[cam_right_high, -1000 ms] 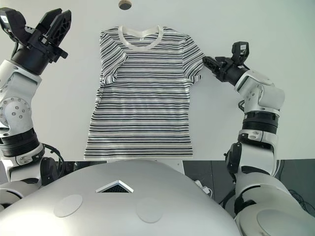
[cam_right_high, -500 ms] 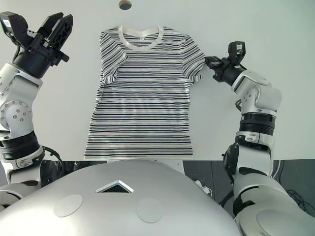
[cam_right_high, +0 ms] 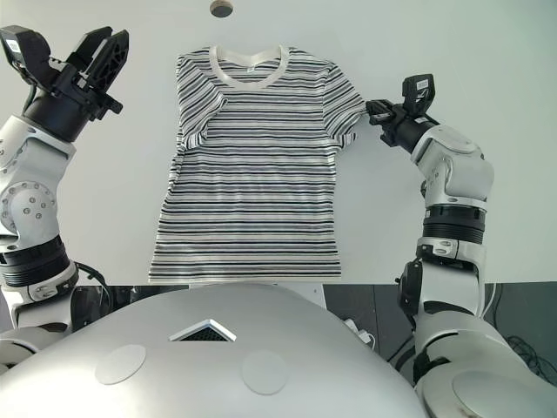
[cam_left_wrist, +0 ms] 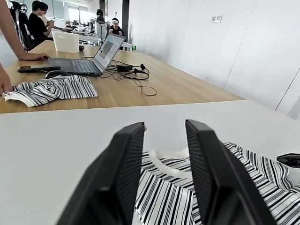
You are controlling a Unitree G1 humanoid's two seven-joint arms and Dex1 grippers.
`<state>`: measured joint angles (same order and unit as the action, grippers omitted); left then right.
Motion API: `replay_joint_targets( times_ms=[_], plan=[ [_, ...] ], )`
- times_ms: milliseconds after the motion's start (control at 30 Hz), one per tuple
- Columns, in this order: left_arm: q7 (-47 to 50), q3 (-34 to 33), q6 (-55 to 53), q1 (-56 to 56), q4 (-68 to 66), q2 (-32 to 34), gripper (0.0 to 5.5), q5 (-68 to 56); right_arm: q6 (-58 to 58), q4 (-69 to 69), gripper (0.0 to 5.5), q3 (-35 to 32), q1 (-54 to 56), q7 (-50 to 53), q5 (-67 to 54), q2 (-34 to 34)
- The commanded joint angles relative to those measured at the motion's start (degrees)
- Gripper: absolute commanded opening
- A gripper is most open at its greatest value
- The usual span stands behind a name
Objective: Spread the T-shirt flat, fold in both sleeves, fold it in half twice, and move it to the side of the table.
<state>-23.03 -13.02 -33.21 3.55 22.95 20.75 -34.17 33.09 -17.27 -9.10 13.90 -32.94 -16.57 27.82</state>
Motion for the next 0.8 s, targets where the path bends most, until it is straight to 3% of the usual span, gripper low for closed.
replay_joint_targets(
  times_ms=[33,233,333,567,800],
  plan=[
    [0.58,0.53,-0.33,-0.08,0.06,0.85,1.65,1.04,-1.52,0.56,1.06,1.25,-0.37,0.92,2.45,1.1],
    [0.47,0.7,-0.47,-0.13,-0.06,0.74,1.65,1.61,-1.36,-0.87,1.06,1.41,-0.14,0.71,3.07,1.05],
    [0.5,1.02,-0.44,-0.12,-0.3,0.72,1.65,1.97,-0.43,-0.71,1.69,0.7,-0.34,0.04,2.24,0.79],
    [0.52,1.66,-0.67,0.09,-0.77,0.68,1.65,1.98,11.59,-1.0,1.69,-5.76,1.82,-1.62,-8.23,-1.21],
    [0.57,1.85,-1.02,0.16,-0.79,0.75,1.65,1.76,15.04,-3.87,1.69,-5.82,3.02,-1.59,-10.14,-1.92]
  ],
)
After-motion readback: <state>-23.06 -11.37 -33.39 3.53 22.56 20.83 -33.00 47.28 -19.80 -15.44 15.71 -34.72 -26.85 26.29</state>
